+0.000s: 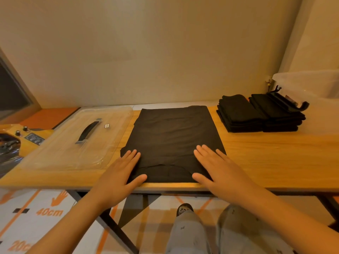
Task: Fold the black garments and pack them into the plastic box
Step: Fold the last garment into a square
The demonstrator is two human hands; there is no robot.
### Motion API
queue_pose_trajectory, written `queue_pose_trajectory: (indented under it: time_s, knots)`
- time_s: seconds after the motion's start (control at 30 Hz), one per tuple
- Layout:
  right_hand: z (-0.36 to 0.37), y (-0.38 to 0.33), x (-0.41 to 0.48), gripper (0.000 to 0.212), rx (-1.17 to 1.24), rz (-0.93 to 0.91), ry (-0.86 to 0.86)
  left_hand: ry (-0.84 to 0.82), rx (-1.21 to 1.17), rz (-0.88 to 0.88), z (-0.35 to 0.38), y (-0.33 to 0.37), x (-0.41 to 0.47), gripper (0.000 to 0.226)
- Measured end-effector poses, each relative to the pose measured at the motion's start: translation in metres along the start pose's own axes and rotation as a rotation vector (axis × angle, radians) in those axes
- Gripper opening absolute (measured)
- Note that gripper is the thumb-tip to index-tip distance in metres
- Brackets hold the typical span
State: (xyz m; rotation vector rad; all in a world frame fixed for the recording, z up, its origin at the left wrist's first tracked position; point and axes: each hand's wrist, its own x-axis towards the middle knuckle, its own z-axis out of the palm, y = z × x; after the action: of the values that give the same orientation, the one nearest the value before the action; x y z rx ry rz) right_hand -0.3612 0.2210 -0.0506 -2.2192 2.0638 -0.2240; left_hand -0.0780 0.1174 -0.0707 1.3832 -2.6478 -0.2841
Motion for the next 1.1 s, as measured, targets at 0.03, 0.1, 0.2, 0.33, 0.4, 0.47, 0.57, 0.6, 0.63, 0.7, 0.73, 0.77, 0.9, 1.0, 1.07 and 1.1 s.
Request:
queue_pose_trajectory:
  time_s: [0.03, 0.1, 0.2, 0.33, 0.4, 0.47, 0.57, 0.6, 0.63, 0.7, 0.73, 0.77, 0.9, 1.0, 1.07, 1.1]
  knots:
    - [0.006, 0.000, -0.005, 0.092, -0.031, -0.005, -0.021, 0.000, 0.030, -0.007, 0.004, -0.003, -0.005, 0.099]
    - [0.020, 0.001, -0.015, 0.098, -0.097, -0.024, 0.007, 0.012, 0.066, 0.002, 0.011, -0.008, -0.015, 0.098]
    - [0.035, 0.005, -0.028, 0.092, -0.180, -0.074, 0.160, 0.079, 0.128, 0.068, 0.017, -0.012, -0.028, 0.093]
    - [0.042, 0.016, -0.038, 0.081, -0.204, -0.214, 0.364, 0.196, 0.231, 0.172, 0.018, -0.018, -0.040, 0.097]
    - [0.039, 0.022, -0.045, 0.083, -0.235, -0.272, 0.404, 0.215, 0.269, 0.188, 0.015, -0.019, -0.045, 0.100]
    - [0.036, 0.027, -0.052, 0.082, -0.238, -0.303, 0.399, 0.207, 0.268, 0.200, 0.013, -0.021, -0.052, 0.098]
    - [0.031, 0.033, -0.059, 0.072, -0.133, -0.281, 0.411, 0.173, 0.171, 0.180, 0.008, -0.018, -0.062, 0.079]
    - [0.028, 0.033, -0.062, 0.069, -0.105, -0.264, 0.415, 0.176, 0.105, 0.150, 0.006, -0.016, -0.066, 0.069]
    - [0.026, 0.035, -0.064, 0.065, -0.085, -0.245, 0.418, 0.188, 0.055, 0.125, 0.005, -0.016, -0.070, 0.061]
    - [0.021, 0.039, -0.070, 0.059, -0.062, -0.225, 0.423, 0.224, -0.018, 0.082, -0.001, -0.012, -0.077, 0.054]
    - [0.018, 0.042, -0.072, 0.054, -0.050, -0.230, 0.419, 0.249, -0.065, 0.076, -0.004, -0.009, -0.079, 0.053]
    - [0.013, 0.045, -0.074, 0.044, -0.032, -0.231, 0.423, 0.275, -0.124, 0.077, -0.009, -0.005, -0.081, 0.052]
    - [-0.014, 0.046, -0.086, 0.046, 0.185, -0.207, 0.457, 0.353, -0.343, 0.066, -0.031, 0.008, -0.086, 0.059]
    - [-0.030, 0.041, -0.079, 0.018, 0.361, -0.150, 0.570, 0.380, -0.471, 0.034, -0.044, 0.013, -0.080, 0.050]
    - [-0.041, 0.038, -0.072, 0.014, 0.465, -0.128, 0.592, 0.379, -0.534, 0.014, -0.053, 0.015, -0.075, 0.042]
    - [-0.046, 0.038, -0.069, 0.024, 0.503, -0.135, 0.600, 0.368, -0.571, 0.014, -0.057, 0.015, -0.073, 0.041]
